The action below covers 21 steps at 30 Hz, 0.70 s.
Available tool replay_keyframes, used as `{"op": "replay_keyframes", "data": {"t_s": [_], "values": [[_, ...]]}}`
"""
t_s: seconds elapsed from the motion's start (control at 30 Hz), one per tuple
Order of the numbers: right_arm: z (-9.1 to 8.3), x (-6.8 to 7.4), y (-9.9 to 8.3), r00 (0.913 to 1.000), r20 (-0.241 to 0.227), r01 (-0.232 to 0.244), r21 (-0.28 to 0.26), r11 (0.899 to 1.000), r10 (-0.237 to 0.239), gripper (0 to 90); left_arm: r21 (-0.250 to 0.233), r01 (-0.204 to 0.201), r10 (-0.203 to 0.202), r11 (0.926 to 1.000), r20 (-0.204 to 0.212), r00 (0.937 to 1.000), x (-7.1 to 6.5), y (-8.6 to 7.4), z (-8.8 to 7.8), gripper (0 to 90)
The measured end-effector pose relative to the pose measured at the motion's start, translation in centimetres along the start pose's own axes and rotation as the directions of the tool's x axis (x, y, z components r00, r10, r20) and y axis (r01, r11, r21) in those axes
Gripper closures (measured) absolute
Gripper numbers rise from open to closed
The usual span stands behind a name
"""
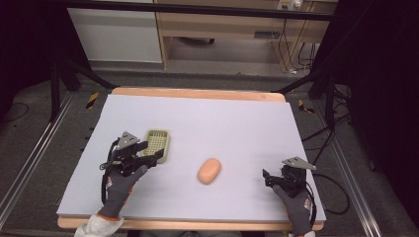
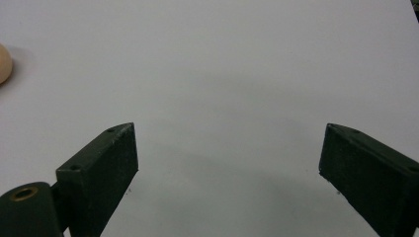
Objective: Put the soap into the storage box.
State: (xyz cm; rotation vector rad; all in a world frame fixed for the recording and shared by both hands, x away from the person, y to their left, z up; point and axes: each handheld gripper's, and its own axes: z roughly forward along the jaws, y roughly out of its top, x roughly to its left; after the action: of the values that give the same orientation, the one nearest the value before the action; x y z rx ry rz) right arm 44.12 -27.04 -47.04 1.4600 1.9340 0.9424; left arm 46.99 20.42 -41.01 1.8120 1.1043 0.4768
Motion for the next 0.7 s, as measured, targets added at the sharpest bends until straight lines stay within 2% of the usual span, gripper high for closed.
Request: {"op": "replay_keyframes", "data": {"t_s": [0.23,0.7], "values": [[0.1,0.1,0.0,1.0000,0.001,-0.004,0.004,1.000,0.004,8.3,0.016,-0.026,0.025,0.9995,0.023,0.9994,-1.3,0.2,1.0,29.3],[0.2,0.2,0.2,1.0000,-0.005,0.001,0.007,1.000,-0.001,7.8,0.050,-0.045,0.042,0.9978,0.056,0.9975,-2.8,0.6,2.6,29.0]]}}
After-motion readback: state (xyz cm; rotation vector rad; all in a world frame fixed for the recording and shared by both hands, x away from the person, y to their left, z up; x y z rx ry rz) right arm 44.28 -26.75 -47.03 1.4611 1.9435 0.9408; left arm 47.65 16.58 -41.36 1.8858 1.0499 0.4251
